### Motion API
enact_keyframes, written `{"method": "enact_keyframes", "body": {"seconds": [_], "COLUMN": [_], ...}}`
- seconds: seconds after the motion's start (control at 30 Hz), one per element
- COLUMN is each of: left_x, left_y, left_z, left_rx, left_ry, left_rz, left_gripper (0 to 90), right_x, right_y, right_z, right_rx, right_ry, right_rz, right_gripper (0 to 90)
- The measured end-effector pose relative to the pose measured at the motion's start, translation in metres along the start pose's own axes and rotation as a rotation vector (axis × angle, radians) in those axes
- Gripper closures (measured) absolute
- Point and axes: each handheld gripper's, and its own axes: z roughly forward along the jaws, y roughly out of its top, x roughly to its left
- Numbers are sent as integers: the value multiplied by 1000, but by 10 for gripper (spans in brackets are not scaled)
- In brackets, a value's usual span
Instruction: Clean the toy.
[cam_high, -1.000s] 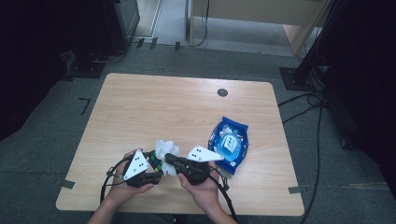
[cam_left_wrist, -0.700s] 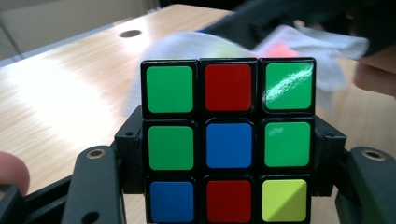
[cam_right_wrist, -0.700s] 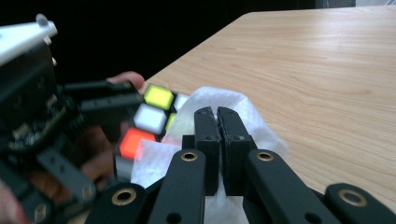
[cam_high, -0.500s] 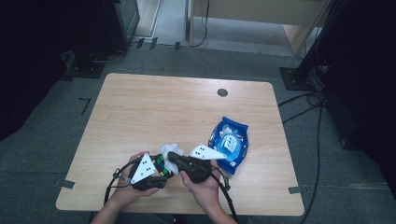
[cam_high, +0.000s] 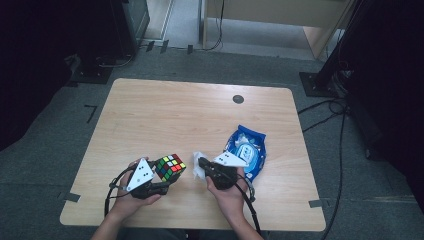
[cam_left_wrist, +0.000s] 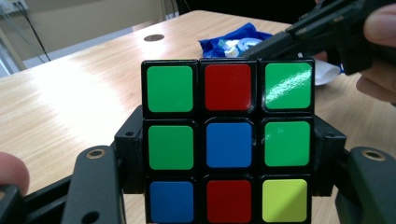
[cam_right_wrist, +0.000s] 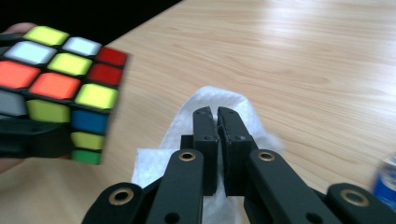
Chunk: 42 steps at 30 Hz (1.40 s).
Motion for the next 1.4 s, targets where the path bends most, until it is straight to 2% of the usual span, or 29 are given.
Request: {"method": "enact_keyframes", "body": {"seconds": [0.1,0.17,0.3,0.37,0.43,0.5,0.73,0.8,0.9,0.97,1.03,1.13,1.23,1.4], "left_x": [0,-1,-4,-6,-9,-12,-18,-18,-20,-21,-20,-15,-10,-10], "left_y": [0,0,-1,-1,0,0,2,3,3,3,4,5,5,7], "left_z": [2,4,8,10,11,12,11,9,9,9,7,3,0,-4], "left_rx": [6,9,27,27,25,25,-17,-34,-32,-30,-31,-49,-70,-108], "left_ry": [10,22,52,61,54,52,61,52,57,66,52,62,71,74], "left_rz": [-5,-10,-7,-14,-18,-2,6,2,30,47,43,26,0,0], "left_gripper": [339,339,338,338,338,338,337,338,339,340,340,340,340,340], "right_x": [-1,4,19,26,32,37,35,33,31,30,30,27,21,14], "right_y": [3,6,13,14,12,10,8,7,4,3,4,7,10,10], "right_z": [-3,-7,-12,-9,-3,1,7,9,12,13,12,8,4,6], "right_rx": [-32,-67,-109,-84,-48,-30,13,30,43,45,41,14,-15,-7], "right_ry": [-8,35,157,220,262,271,253,251,282,288,301,309,333,393], "right_rz": [31,52,123,168,200,221,290,311,349,351,353,363,401,482], "right_gripper": [716,642,479,385,344,311,312,300,290,289,288,288,286,219]}}
